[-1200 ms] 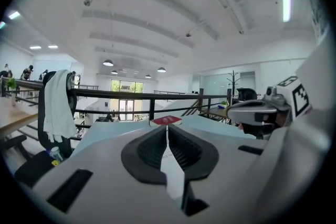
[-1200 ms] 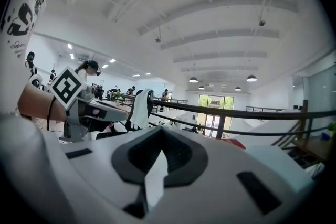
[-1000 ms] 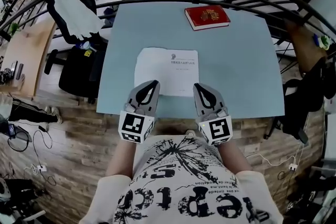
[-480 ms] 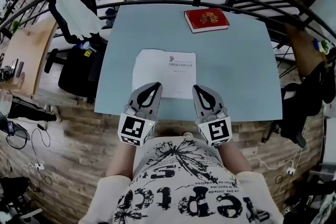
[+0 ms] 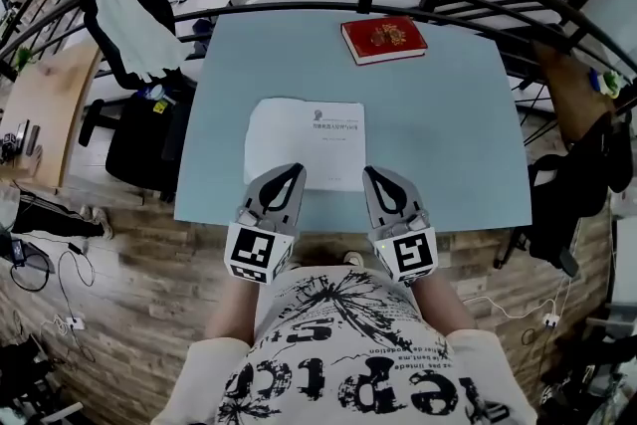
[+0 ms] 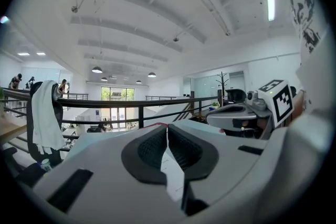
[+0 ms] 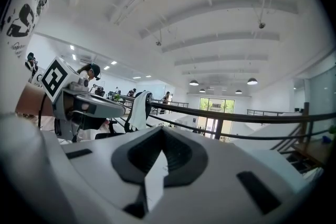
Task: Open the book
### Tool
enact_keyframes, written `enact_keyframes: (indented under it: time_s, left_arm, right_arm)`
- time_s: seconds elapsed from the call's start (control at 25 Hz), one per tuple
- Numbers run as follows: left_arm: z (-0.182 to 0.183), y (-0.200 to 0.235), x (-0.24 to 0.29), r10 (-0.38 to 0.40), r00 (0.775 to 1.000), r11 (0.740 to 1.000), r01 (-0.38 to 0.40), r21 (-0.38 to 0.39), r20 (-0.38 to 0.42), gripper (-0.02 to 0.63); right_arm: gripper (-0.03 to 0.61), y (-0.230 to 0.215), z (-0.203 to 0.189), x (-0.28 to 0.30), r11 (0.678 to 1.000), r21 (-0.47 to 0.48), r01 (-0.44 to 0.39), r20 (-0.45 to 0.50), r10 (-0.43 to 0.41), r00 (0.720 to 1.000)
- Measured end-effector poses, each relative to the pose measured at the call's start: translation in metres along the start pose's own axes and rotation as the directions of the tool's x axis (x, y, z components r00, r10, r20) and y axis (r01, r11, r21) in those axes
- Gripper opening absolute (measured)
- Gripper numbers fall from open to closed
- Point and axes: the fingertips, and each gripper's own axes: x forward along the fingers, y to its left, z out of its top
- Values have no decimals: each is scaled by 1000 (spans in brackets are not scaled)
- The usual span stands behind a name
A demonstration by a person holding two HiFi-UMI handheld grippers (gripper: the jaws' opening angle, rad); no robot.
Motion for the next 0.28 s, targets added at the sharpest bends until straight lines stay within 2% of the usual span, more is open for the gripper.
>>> enact_keyframes:
  time_s: [0.28]
  left_arm:
    - [-2,-1,3,-1,1000,1000,1,-9,1,25]
  right_arm:
    - [9,-4,-5,0,1000,2,10,-8,-10,1000]
